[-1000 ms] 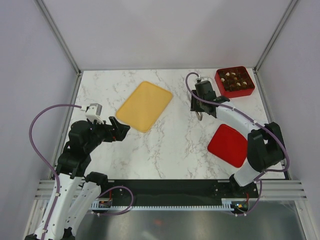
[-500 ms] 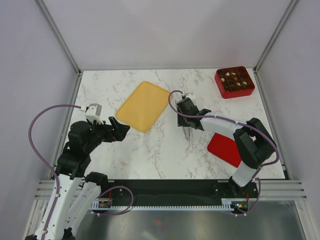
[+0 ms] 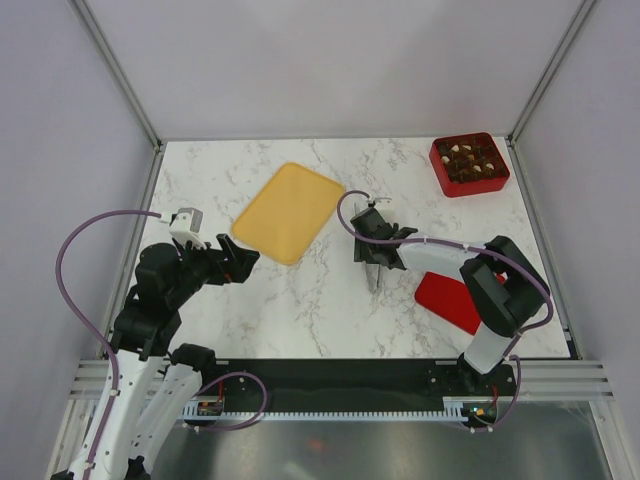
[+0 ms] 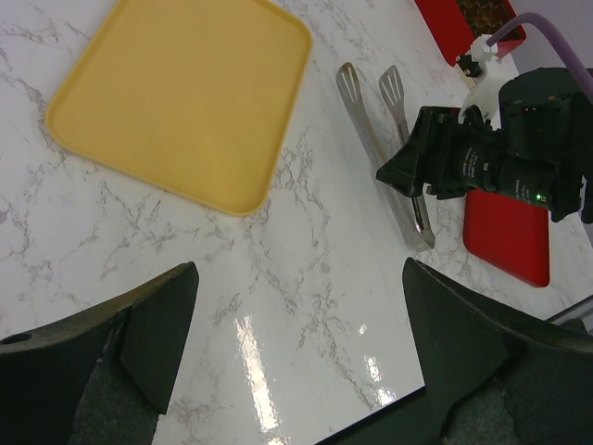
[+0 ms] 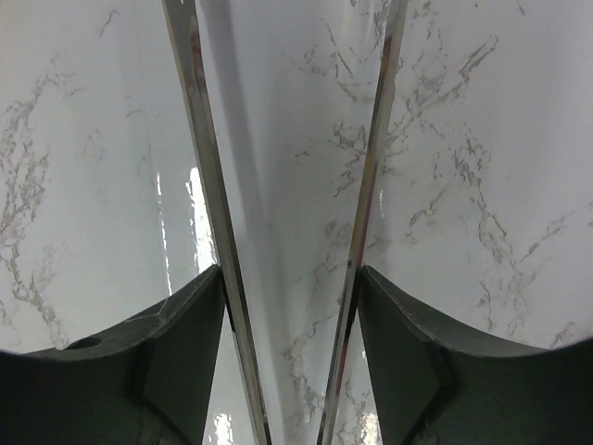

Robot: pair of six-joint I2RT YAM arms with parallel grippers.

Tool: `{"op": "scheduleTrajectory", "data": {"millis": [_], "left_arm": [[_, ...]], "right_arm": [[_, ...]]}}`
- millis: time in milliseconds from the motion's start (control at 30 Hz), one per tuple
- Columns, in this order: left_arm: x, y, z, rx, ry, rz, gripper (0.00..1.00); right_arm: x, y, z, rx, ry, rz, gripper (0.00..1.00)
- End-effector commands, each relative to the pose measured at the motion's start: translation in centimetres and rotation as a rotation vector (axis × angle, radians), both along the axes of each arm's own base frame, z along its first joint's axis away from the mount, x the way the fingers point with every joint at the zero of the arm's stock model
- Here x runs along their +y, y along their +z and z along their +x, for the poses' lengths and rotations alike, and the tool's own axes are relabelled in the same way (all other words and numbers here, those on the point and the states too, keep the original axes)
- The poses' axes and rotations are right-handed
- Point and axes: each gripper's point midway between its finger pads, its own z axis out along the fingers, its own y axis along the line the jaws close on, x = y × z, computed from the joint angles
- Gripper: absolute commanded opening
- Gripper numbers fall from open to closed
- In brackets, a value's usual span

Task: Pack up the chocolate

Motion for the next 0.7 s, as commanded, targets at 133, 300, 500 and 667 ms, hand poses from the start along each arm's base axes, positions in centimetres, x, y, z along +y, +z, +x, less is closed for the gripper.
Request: {"op": "scheduleTrajectory", "data": {"millis": [133,300,500,667], "left_arm": [[-0.1,0.4,0.3,-0.027,-0.015,0.011,1.00],[-0.1,0.5,0.3,-0.030,-0.015,0.011,1.00],[-0.1,0.7,0.2,-0.037,-0.016,0.008,1.00],[0.0,1.1,-0.1,-0.058,-0.014,0.004,1.00]], "right_arm": [[0.0,1.0,0.8,-0.042,-0.026,-0.003,0.79],[-0.6,2.5,0.2,-0.041,-0.021,-0.014,0.91],[-3.4,6.4,-0.1,-0.071,-0.149,-0.055,0.95],[-8.0,7.4,-0.6,-0.059,-0.345,-0.049,0.94]]}}
